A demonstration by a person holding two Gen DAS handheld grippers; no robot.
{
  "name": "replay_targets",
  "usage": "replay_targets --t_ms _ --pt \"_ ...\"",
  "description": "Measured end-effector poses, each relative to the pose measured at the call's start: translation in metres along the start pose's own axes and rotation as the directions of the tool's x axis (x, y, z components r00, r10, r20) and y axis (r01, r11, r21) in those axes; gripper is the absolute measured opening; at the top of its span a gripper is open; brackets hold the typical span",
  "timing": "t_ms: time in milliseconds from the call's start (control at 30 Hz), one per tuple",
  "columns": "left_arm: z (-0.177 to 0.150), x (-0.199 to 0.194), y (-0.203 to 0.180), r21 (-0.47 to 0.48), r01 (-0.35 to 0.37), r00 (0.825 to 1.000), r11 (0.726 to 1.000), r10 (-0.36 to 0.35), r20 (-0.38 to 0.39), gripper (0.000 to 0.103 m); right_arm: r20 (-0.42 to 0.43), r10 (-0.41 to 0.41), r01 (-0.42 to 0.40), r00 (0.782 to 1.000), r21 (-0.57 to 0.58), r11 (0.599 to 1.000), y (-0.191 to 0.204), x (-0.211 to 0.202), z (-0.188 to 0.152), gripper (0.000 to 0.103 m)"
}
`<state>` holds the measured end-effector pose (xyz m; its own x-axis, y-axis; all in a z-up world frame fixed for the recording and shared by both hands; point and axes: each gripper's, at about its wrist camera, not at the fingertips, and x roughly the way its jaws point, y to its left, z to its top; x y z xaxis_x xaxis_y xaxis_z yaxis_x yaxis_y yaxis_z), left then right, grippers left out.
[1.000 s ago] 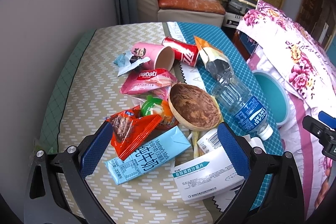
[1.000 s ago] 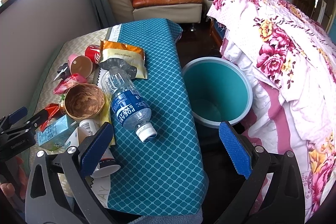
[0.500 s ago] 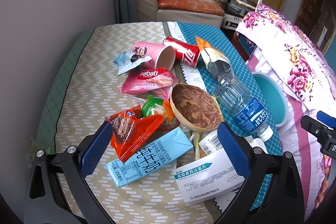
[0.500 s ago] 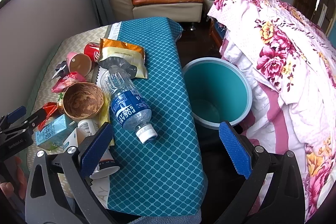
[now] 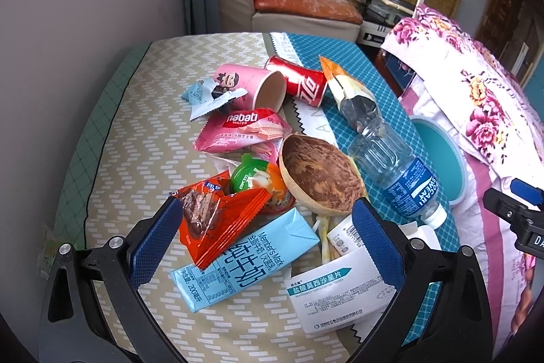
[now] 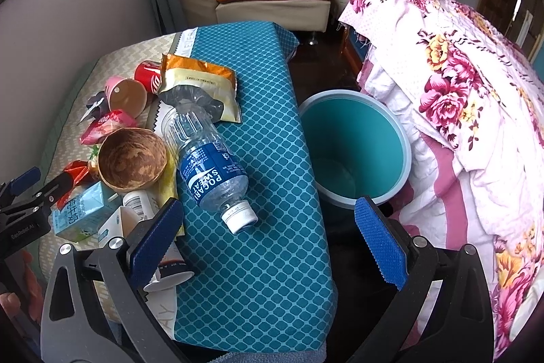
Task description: Collect trash
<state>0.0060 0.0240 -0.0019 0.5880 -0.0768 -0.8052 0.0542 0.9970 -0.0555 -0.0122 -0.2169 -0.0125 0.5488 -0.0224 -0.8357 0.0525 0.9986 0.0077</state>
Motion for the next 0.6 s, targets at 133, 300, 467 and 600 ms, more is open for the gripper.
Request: replay_targets --t_ms 133,300,467,600 --pt "0.002 0.008 0.003 0.005 0.007 1.0 1.0 -0.007 -0.009 0.099 -0.004 0.003 -0.003 1.0 -0.011 1.0 0.003 0.003 0.003 0.097" --pt "0.006 0.019 0.008 -0.005 0.028 0.999 1.0 -0.029 -0.023 0.099 -0.009 0.002 -0.002 1.0 -0.026 1.0 0.006 0.008 0.01 0.097" --pt "0.01 0.03 0.014 -0.013 0.037 0.998 0.999 -0.037 -0.041 0.099 -0.038 0.015 -0.017 0.999 -0.054 0.998 0.011 0.018 0.018 0.097" --pt "0.013 0.039 0.019 -0.017 0.05 0.997 0.999 -0.051 -0.064 0.099 -0.076 0.028 -0.034 0.997 -0.086 0.996 0.018 0.032 0.027 0.097"
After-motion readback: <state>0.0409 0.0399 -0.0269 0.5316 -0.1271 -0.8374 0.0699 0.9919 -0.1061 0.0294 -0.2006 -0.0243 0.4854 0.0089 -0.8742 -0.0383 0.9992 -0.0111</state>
